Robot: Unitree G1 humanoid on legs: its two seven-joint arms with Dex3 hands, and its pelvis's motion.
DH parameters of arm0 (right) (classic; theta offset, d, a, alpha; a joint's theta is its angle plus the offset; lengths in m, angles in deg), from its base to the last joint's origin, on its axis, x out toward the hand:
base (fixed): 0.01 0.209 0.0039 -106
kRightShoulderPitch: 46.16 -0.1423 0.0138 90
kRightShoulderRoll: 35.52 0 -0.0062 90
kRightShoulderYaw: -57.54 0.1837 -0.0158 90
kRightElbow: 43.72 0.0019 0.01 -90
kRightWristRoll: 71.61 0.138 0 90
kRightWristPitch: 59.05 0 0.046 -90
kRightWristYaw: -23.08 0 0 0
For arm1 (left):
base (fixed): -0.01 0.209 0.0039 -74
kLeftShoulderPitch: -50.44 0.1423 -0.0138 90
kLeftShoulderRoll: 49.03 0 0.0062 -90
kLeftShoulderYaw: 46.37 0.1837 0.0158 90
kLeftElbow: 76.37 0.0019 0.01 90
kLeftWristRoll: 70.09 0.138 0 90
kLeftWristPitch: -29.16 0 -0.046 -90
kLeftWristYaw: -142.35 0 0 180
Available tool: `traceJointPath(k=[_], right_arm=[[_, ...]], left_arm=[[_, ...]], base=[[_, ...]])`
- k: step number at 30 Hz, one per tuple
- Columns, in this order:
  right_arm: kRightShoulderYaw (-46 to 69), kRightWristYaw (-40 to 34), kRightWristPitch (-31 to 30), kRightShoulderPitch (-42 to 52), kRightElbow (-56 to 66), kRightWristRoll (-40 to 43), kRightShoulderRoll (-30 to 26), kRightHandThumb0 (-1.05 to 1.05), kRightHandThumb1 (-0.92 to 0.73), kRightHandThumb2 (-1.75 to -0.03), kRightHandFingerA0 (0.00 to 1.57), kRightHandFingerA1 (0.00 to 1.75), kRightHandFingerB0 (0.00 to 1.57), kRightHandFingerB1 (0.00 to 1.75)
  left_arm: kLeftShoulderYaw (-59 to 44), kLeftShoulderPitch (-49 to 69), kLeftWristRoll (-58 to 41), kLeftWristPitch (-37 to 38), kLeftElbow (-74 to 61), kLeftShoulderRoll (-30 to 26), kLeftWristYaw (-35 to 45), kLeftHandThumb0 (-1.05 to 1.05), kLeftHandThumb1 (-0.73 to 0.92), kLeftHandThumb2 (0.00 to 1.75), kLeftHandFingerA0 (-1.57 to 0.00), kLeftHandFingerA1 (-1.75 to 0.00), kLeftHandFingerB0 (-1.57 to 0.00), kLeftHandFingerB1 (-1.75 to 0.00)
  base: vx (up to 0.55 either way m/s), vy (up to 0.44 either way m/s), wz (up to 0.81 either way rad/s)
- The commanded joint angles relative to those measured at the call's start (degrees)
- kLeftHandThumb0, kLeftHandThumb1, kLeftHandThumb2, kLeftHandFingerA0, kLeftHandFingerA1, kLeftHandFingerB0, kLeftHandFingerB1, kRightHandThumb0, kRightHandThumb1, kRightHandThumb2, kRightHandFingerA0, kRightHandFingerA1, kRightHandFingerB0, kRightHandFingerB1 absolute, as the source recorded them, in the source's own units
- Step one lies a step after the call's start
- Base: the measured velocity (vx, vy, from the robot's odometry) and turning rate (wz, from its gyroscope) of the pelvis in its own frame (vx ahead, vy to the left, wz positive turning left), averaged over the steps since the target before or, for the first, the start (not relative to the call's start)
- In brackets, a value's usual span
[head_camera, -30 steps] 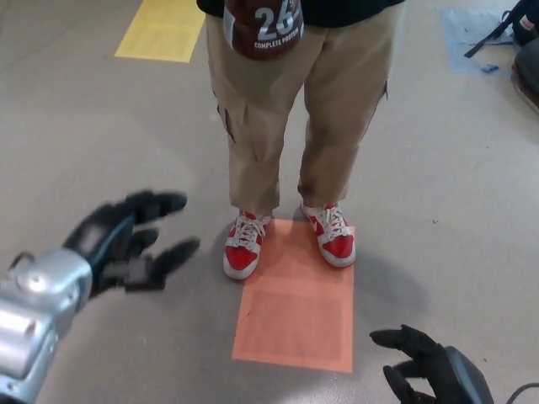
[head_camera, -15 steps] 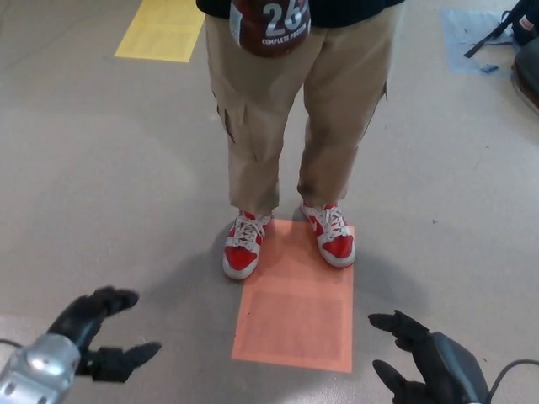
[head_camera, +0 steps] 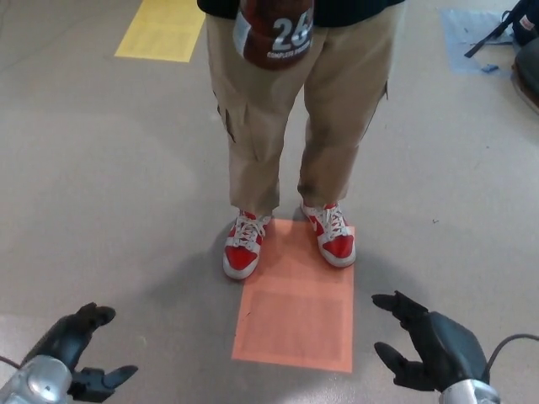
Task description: The robot recieved a bottle of protein shake from a person using its left hand and then shake the protein up and down 2 two times and hand it back to the person
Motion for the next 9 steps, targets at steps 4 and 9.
traceJointPath(k=[4, 9], right_arm=[[2.0, 1.9, -7.6, -4.0, -1.2, 1.3, -1.7, -0.37, -0.74, -0.63, 0.51, 0.38, 0.33, 0.36], [2.7, 3.7, -6.8, -4.1, -1.1, 2.0, -2.0, -0.35, -0.76, -0.63, 0.51, 0.37, 0.32, 0.34]], left_arm=[[2.7, -5.3, 12.9, 25.7, 11.3, -0.4, -13.9, -0.40, 0.53, 0.66, -0.37, -0.43, -0.11, -0.33], [2.6, -5.6, 13.2, 27.5, 12.8, -0.1, -14.7, -0.40, 0.54, 0.68, -0.36, -0.42, -0.12, -0.34]], base=[[0.00, 0.000, 0.00], [0.00, 0.000, 0.00]])
